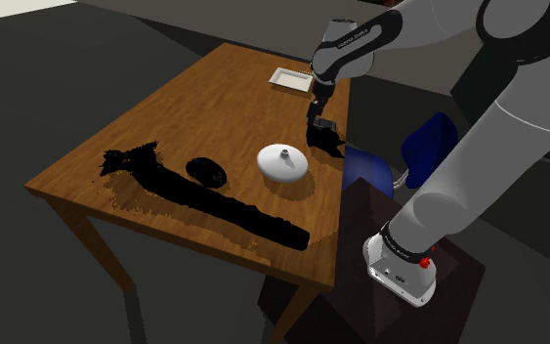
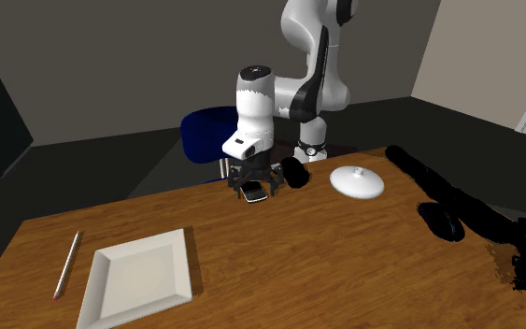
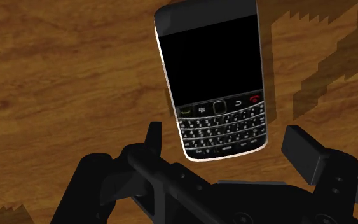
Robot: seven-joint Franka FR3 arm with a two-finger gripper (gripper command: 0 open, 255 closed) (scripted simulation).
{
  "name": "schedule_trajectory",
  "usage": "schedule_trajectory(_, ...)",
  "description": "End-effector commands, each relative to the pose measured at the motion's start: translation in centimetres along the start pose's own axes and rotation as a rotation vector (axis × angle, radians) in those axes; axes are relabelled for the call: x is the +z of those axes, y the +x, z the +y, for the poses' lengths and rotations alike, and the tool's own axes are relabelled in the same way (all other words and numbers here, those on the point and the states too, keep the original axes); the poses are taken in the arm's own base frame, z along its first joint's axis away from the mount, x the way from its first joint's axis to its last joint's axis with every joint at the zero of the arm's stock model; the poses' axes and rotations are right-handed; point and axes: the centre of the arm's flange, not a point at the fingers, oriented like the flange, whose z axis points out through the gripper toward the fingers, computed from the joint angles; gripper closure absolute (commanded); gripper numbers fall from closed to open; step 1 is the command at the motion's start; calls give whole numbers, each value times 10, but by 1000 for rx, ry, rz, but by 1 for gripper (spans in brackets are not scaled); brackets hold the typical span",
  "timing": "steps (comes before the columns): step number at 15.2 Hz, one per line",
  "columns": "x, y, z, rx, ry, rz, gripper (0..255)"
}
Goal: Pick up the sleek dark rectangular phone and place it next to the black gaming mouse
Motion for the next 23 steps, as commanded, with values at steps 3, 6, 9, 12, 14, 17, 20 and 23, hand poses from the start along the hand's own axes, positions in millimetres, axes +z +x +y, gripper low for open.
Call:
schedule_trajectory(3,4,0,0,0,0,0,0)
schedule_trajectory(6,4,0,0,0,0,0,0)
schedule_trajectory(9,4,0,0,0,0,0,255)
schedule_trajectory(12,4,0,0,0,0,0,255)
schedule_trajectory(14,4,0,0,0,0,0,255)
schedule_trajectory(17,4,0,0,0,0,0,255)
schedule_trajectory(20,-12,-1,0,0,0,0,255)
schedule_trajectory(23,-27,-1,1,0,0,0,255)
